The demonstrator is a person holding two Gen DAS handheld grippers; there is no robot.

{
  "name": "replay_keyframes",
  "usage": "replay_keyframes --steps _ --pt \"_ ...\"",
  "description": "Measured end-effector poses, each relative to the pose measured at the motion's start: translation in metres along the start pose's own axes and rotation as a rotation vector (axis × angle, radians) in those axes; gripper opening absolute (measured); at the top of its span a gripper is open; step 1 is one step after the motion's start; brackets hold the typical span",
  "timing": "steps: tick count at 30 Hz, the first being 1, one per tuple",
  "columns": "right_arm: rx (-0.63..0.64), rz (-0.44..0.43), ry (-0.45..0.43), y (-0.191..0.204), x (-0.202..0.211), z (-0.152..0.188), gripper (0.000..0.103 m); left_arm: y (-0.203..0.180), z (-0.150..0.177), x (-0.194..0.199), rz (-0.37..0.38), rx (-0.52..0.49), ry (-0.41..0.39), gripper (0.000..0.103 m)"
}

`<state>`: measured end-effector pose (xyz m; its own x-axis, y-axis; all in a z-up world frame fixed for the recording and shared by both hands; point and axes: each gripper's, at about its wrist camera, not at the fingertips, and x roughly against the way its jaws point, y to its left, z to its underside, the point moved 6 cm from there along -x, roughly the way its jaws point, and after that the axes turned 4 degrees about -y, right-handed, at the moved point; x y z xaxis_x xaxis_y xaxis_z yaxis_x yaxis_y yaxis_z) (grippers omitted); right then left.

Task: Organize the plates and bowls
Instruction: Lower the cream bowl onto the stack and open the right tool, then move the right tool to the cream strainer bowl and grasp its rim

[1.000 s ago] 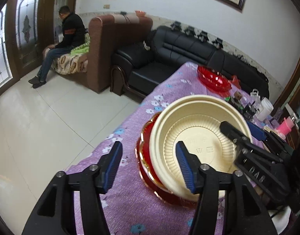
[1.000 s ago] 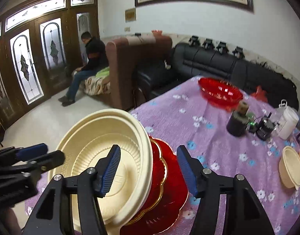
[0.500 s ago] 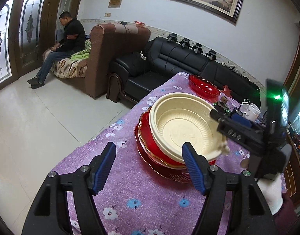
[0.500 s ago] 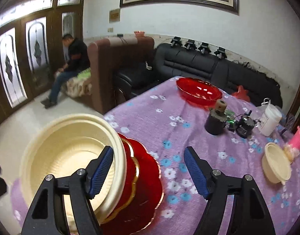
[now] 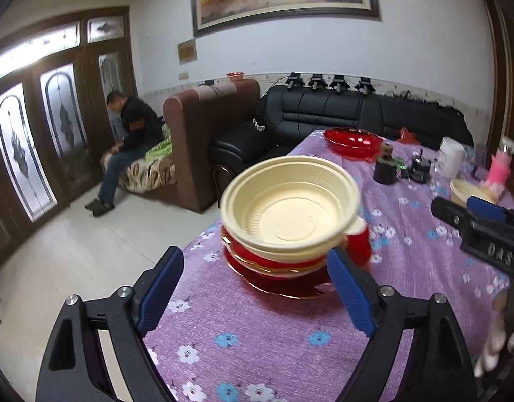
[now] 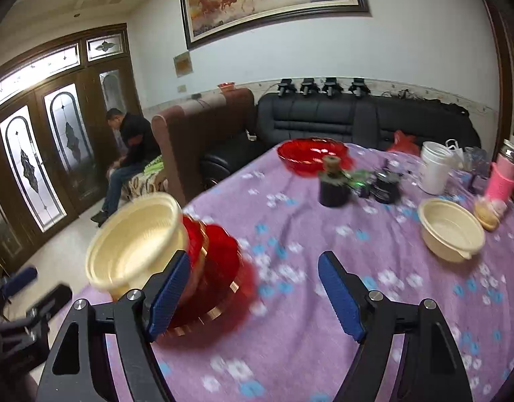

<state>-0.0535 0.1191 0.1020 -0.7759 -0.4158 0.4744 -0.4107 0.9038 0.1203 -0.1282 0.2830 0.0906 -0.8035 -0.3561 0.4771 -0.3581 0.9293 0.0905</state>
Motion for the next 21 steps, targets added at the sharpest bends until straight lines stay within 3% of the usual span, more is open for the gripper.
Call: replay_keyframes --steps 6,21 --pt "0.008 0.006 0.034 -0.021 0.017 0.028 0.083 -0.039 0.008 0.005 0.049 -0.076 0.027 0.089" --pt "-0.034 -0.002 0.052 -0.055 0.033 0.046 0.087 -0.101 0.017 0.014 0.091 -0.22 0.048 0.089"
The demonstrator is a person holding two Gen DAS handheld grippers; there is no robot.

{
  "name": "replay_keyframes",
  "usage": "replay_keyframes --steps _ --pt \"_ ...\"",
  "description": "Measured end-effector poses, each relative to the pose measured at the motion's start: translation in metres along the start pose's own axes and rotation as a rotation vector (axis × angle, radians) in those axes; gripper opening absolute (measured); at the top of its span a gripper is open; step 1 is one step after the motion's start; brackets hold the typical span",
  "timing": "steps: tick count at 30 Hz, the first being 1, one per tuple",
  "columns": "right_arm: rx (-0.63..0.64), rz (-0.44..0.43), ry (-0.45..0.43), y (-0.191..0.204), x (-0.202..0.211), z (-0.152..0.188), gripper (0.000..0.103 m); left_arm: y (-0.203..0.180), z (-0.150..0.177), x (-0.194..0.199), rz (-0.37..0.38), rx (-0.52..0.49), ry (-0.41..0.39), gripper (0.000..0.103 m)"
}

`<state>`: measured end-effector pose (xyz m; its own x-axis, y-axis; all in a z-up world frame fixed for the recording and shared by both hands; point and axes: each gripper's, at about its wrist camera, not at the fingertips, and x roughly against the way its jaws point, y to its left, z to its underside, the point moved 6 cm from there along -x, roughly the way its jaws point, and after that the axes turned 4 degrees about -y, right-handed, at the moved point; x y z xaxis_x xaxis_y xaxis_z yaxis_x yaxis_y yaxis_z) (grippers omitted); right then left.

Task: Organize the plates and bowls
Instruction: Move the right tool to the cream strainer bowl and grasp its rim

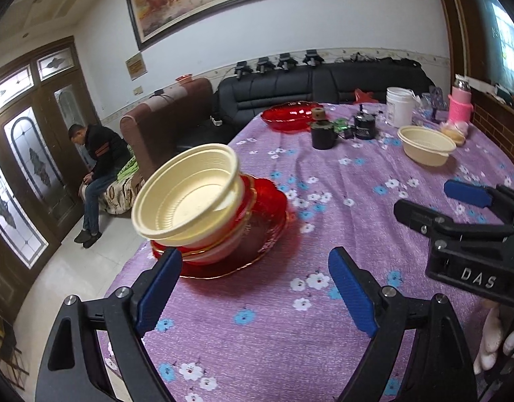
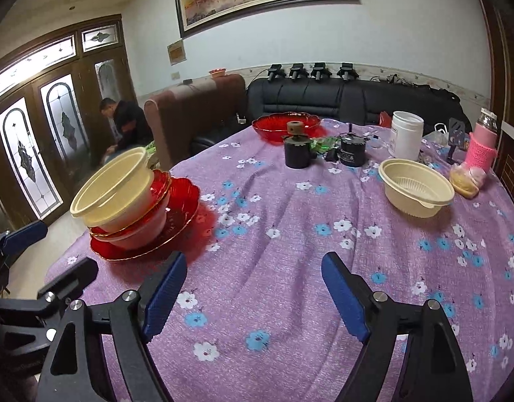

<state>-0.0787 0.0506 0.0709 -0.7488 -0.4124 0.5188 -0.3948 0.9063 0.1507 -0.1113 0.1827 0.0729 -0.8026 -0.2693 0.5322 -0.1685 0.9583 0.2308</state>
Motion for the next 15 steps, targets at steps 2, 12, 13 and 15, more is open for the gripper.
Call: replay_keyframes --steps 2,12,13,15 --pt "-0.01 0.006 0.0 -0.006 0.001 0.001 0.087 -0.005 0.0 -0.002 0.003 -0.013 0.006 0.089" --pt "-0.069 0.051 0.016 -0.046 -0.003 0.006 0.087 -0.033 0.005 -0.021 0.03 -0.064 0.059 0.089" --pt "-0.076 0.055 0.019 -0.049 -0.004 0.007 0.087 -0.034 0.005 -0.023 0.032 -0.067 0.064 0.089" --pt "-0.095 0.061 0.026 -0.058 -0.006 0.007 0.088 -0.039 0.007 -0.028 0.038 -0.077 0.078 0.089"
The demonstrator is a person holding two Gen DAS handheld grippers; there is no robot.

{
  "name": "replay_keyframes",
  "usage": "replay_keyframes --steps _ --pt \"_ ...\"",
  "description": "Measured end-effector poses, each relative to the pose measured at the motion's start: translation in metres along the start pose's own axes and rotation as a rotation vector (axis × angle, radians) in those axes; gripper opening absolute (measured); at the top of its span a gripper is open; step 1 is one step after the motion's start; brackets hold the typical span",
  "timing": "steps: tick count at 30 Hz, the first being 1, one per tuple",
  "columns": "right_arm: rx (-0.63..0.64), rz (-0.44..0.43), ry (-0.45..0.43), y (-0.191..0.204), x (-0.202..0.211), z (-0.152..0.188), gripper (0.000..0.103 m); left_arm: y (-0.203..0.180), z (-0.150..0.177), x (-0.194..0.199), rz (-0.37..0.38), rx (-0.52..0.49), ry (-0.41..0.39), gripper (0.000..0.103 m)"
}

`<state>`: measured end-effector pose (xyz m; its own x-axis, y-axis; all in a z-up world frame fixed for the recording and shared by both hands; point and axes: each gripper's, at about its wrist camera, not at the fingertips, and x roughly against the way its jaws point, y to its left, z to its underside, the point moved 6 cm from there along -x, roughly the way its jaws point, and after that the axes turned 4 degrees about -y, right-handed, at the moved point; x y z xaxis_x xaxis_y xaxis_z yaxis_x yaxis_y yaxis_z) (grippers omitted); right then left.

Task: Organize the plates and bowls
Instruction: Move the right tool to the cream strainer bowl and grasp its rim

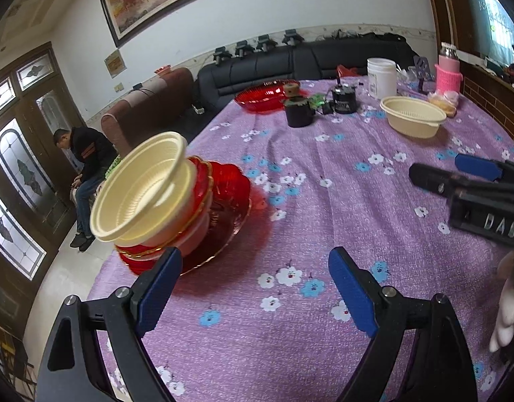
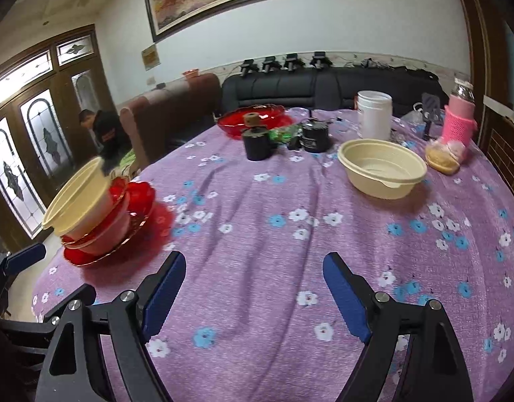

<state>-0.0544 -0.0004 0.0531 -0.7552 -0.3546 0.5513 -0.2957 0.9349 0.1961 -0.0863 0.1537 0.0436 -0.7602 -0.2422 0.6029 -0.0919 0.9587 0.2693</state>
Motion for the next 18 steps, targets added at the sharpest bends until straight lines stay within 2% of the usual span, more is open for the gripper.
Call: replay_keyframes --steps 3,6,8,9,11,15,18 --pt "-0.034 0.023 -0.011 -0.02 0.002 -0.011 0.087 -0.005 -0.002 -0.004 0.032 -0.001 0.014 0.089" --pt "-0.097 0.1 -0.068 -0.058 0.008 -0.042 0.087 -0.006 -0.006 -0.01 0.071 0.02 0.024 0.089" --pt "-0.184 0.148 -0.108 -0.089 0.01 -0.064 0.087 -0.007 -0.013 -0.014 0.106 0.04 0.037 0.089" --pt "-0.273 0.163 -0.13 -0.114 0.009 -0.077 0.087 -0.009 -0.016 -0.015 0.127 0.047 0.044 0.089" --pt "-0.425 0.146 -0.143 -0.153 0.0 -0.087 0.087 -0.012 -0.024 -0.019 0.158 0.053 0.055 0.089" --pt "-0.587 0.097 -0.12 -0.201 -0.031 -0.077 0.087 -0.021 -0.04 -0.024 0.166 0.042 0.045 0.089" --pt "-0.569 0.121 -0.04 -0.22 -0.058 -0.061 0.073 -0.035 -0.059 -0.033 0.228 0.071 0.048 0.089"
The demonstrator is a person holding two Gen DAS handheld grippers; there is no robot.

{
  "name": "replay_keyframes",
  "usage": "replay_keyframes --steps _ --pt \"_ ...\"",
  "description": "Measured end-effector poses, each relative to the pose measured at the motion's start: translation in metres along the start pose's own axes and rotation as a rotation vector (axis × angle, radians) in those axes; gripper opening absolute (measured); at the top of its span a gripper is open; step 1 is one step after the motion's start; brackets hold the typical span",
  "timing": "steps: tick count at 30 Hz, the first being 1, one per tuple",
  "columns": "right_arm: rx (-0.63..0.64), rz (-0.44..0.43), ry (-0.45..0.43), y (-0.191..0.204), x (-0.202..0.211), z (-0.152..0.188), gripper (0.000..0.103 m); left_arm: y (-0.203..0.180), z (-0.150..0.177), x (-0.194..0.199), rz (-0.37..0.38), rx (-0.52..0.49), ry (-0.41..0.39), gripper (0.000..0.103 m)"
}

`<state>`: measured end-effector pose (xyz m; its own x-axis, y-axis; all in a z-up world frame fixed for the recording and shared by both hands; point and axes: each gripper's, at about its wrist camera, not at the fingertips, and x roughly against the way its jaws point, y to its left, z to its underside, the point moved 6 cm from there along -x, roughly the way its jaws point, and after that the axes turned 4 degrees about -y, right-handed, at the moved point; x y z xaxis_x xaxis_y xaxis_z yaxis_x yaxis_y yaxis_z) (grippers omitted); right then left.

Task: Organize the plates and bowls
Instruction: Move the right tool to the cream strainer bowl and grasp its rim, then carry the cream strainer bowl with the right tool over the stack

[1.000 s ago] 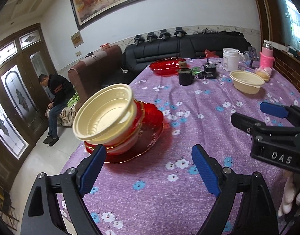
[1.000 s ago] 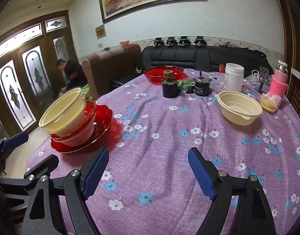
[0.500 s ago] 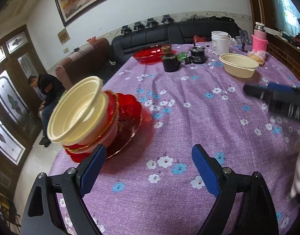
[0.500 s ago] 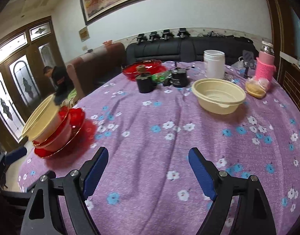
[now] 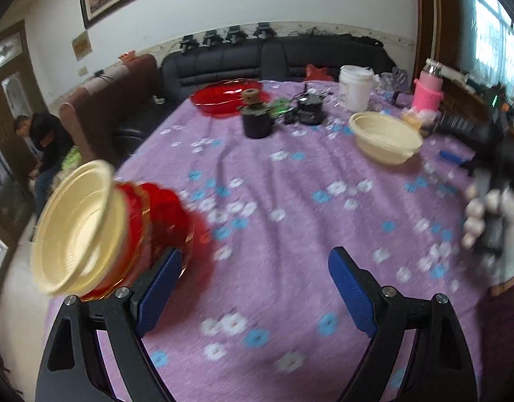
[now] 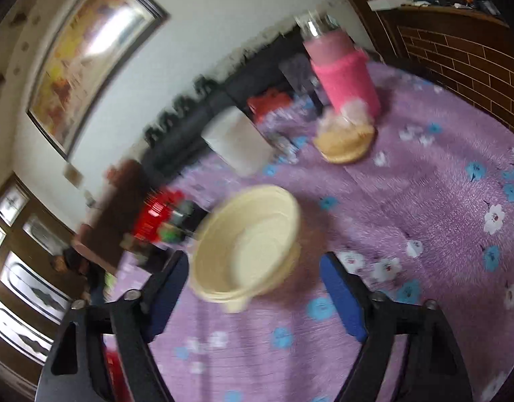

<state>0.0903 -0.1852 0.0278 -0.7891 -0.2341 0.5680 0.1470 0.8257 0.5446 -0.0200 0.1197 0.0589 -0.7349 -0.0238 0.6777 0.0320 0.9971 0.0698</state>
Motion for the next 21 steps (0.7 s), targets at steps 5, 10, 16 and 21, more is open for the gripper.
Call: replay_keyframes --steps 5,10,16,21 --pt "-0.098 -0.054 0.03 -0.03 -0.02 -0.011 0.069 -0.032 -0.049 -0.041 0.125 0.033 0.035 0.088" --pt "-0.156 -0.103 0.043 -0.041 -0.032 -0.011 0.069 -0.069 -0.108 -0.111 0.183 0.093 0.14 0.088" --pt "-0.118 -0.134 0.07 -0.029 -0.043 -0.004 0.066 -0.102 -0.14 -0.178 0.179 0.132 0.221 0.087" --pt "-0.109 -0.146 0.077 -0.026 -0.05 -0.002 0.054 -0.135 -0.148 -0.214 0.191 0.096 0.244 0.087"
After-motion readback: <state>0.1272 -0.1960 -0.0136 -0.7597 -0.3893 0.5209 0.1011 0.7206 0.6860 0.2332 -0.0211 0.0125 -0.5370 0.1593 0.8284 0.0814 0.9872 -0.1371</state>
